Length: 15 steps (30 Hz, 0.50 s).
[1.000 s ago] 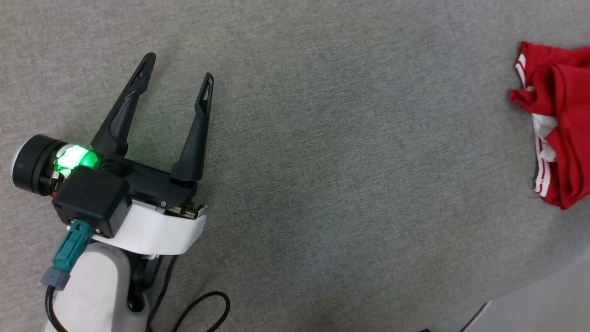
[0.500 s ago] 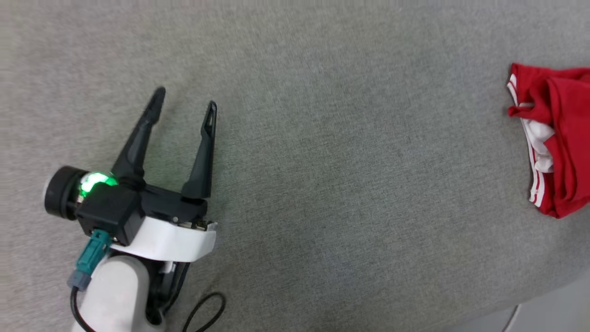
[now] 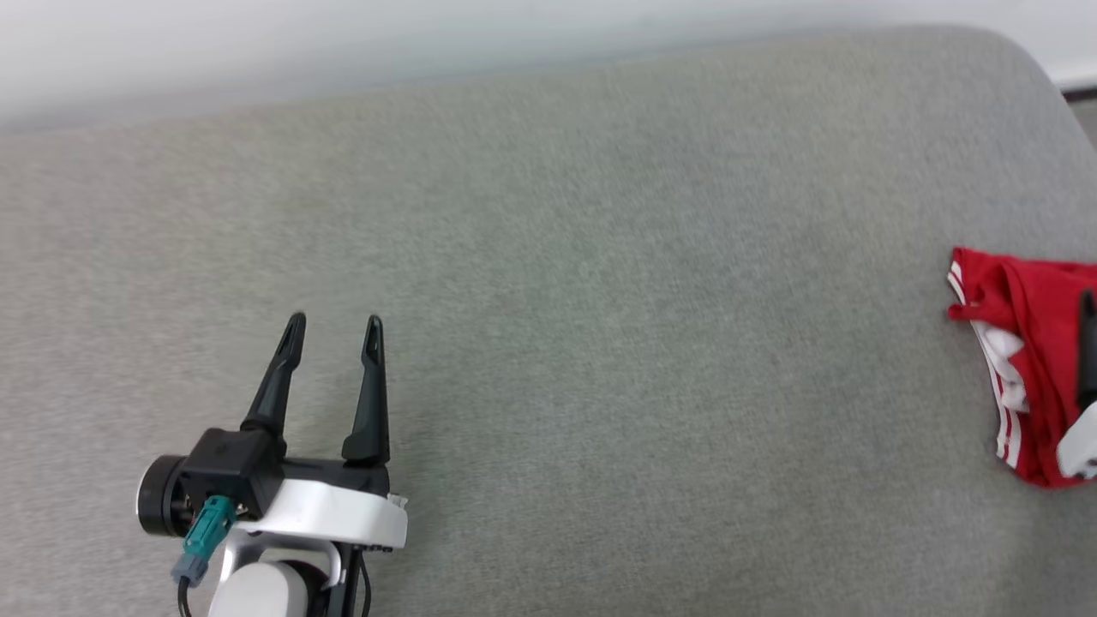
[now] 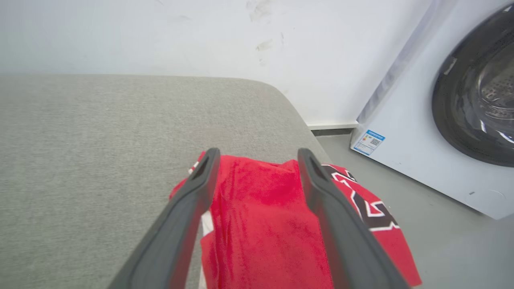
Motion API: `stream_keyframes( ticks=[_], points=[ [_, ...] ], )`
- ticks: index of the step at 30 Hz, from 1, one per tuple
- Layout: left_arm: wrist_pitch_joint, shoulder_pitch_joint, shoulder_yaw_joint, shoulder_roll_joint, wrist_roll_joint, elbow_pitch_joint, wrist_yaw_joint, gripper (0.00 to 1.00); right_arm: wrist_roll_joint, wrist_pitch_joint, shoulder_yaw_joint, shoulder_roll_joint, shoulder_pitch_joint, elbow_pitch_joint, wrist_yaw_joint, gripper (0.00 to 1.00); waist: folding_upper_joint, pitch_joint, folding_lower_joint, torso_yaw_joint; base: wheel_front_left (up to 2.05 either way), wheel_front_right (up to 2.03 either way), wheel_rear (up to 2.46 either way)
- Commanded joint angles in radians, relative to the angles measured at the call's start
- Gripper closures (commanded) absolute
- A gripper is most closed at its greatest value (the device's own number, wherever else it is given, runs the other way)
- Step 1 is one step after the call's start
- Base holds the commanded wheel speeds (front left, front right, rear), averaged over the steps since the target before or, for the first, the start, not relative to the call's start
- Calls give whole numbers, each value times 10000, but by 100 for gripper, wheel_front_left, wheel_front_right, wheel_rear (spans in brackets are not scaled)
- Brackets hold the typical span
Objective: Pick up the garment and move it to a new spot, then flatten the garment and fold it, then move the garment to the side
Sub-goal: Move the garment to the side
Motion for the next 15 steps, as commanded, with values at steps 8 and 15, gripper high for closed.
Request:
stream_keyframes(
  ticks=[8, 15],
  points=[
    [-123, 699, 227, -66, -197, 502, 254, 0, 376, 458, 626, 1227, 1968, -2446, -14, 0, 0, -1445, 2, 1008, 0, 0, 0],
    [-166, 1158, 349, 23, -225, 914, 294, 0, 488, 932, 1262, 2147, 3317, -4591, -12, 0, 0, -2047, 2, 1309, 0, 0, 0]
  ],
)
